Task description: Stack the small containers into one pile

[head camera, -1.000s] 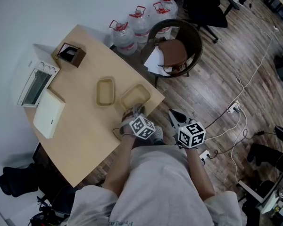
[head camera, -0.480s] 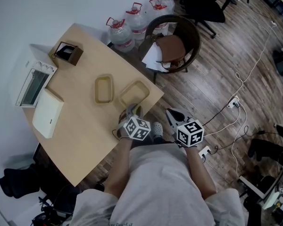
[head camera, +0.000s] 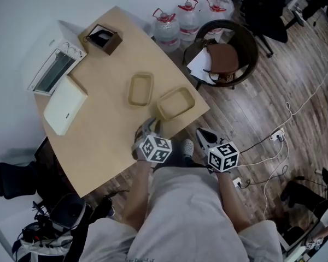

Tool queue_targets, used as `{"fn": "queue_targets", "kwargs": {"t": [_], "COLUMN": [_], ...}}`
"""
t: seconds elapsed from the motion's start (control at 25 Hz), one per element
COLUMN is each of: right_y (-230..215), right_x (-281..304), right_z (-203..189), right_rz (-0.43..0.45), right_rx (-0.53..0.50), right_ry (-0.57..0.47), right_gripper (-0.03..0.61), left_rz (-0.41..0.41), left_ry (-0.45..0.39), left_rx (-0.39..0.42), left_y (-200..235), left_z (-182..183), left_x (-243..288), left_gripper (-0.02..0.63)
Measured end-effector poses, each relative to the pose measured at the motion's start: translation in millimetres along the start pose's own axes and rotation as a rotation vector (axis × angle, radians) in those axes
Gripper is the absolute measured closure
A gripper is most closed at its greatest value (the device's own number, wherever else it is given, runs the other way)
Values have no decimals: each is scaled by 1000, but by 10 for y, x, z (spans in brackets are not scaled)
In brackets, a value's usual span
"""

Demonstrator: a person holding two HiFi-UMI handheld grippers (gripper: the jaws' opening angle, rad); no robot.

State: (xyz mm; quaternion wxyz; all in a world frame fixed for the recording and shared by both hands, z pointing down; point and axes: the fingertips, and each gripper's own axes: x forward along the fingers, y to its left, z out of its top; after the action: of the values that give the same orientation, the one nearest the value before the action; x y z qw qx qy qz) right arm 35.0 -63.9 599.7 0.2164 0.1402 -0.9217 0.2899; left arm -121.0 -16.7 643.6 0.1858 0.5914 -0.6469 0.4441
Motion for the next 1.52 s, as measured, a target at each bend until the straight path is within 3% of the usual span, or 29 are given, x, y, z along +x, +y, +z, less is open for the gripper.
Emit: {"fn": "queue_targets", "kwargs": {"t": [0.2,0.44,0.64,0.96,1.04,1.2,1.52], "right_y": [114,241,280,229,210,183,173], "right_x": [202,503,679,804,818,846,790], "right_z": [64,222,334,377,370,365,333], "right_rz": [31,44,17,-58,-74,-99,-140], "right_rx": [3,-3,20,55,61,70,81], "right_ry": [8,19,30,52,55,55,34], "right_gripper": [572,572,572,572,572,572,572], "left_rz": [55,43,-92,-319,-373,-477,-504], "left_ry": [24,40,26,27,29,49,69], "left_rx": [-19,86,201,601,670,728,802], "left_y": [395,881,1113,1003,955,873,821], "left_z": [-219,-401,-529,-609,-633,-703,-834], "left_x": [-78,-24,197,563,620,693,845], "left_gripper": [551,549,551,549,549,549,551]}}
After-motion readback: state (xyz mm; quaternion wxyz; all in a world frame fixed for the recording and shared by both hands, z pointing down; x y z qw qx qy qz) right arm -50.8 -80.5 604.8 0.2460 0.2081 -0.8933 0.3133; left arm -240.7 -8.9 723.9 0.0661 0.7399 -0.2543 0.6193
